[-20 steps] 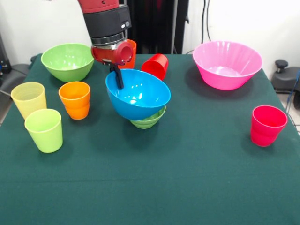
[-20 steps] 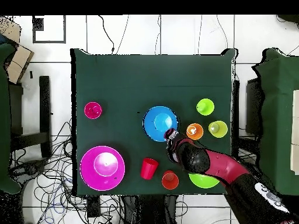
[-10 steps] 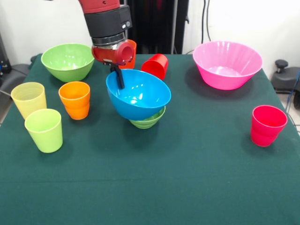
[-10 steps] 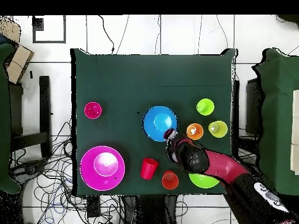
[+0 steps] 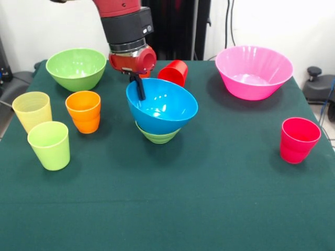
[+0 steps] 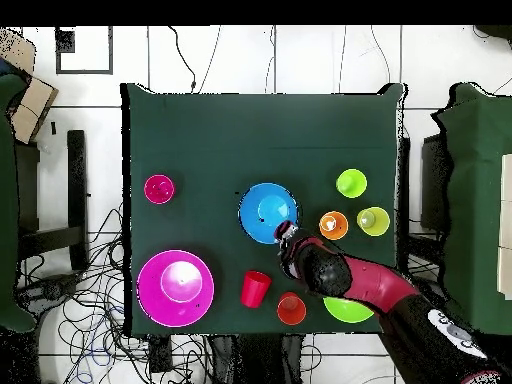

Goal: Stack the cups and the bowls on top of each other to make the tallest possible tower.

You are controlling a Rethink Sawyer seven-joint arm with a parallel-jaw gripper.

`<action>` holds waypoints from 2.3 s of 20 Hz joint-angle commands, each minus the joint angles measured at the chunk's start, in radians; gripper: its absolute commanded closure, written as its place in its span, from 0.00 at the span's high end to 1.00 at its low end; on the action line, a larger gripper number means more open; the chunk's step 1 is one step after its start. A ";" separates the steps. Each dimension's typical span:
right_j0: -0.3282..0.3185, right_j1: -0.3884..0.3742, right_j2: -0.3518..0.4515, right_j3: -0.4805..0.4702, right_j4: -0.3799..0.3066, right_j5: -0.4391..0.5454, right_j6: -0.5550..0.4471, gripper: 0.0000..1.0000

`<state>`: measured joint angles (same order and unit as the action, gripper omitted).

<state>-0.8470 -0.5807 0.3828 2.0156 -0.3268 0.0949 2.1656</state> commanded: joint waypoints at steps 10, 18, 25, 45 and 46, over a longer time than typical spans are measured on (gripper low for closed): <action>0.053 0.069 -0.005 0.027 -0.013 -0.068 0.104 0.00; 0.071 0.068 -0.030 0.029 -0.016 -0.078 0.104 0.00; 0.060 0.069 -0.022 0.034 -0.012 -0.079 0.097 0.00; 0.059 0.051 -0.016 0.038 -0.012 -0.064 0.087 1.00; 0.060 0.051 -0.017 0.038 -0.012 -0.064 0.088 1.00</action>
<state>-0.8240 -0.5501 0.3650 2.0330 -0.3264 0.0429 2.1656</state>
